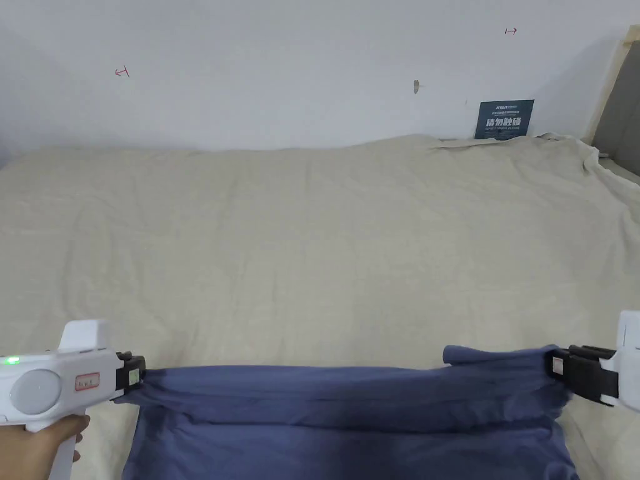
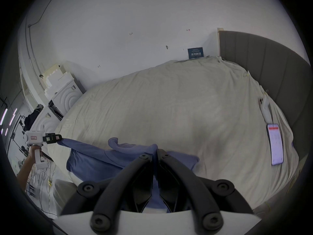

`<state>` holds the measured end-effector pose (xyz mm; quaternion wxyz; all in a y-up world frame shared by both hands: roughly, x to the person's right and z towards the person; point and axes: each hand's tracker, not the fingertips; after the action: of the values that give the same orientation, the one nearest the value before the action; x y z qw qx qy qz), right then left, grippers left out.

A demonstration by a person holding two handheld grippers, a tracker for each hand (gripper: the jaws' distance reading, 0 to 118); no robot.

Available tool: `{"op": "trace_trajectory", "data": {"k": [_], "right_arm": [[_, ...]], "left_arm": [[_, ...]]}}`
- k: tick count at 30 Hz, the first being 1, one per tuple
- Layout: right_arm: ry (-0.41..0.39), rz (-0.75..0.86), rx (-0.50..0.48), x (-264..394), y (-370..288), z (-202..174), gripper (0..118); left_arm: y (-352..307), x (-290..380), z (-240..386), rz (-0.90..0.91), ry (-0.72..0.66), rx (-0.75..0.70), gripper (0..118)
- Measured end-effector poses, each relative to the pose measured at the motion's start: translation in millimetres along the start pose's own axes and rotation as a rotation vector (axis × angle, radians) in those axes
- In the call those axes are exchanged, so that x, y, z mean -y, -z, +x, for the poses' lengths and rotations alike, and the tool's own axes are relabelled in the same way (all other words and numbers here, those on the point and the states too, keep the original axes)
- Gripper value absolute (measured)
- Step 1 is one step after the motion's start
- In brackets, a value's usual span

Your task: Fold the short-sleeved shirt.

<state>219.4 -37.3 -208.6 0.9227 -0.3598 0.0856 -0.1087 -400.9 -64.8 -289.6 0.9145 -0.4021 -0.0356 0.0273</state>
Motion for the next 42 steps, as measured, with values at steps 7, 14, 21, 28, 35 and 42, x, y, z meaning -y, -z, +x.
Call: {"op": "trace_trajectory", "data": {"k": [7, 14, 21, 28, 35, 42], "right_arm": [[0.065, -0.071, 0.035, 57, 0, 4, 4], [0.119, -0.163, 0.131, 107, 25, 9, 4], [0.157, -0.185, 0.177, 130, 38, 10, 4], [0.16, -0.167, 0.173, 117, 21, 2, 26], [0.089, -0.018, 0.148, 74, -15, -22, 102], [0.061, 0.158, 0.116, 30, -49, -44, 104]], "left_arm": [[4, 65, -1, -0.083, -0.017, -0.006, 0], [15, 113, 1, -0.139, -0.011, -0.035, 0], [19, 130, 4, -0.155, 0.014, -0.05, 0], [7, 126, 10, -0.142, 0.001, -0.019, 64], [-32, 92, 19, 0.028, -0.024, -0.005, 118], [-63, 51, 23, 0.144, -0.023, -0.02, 117]]}}
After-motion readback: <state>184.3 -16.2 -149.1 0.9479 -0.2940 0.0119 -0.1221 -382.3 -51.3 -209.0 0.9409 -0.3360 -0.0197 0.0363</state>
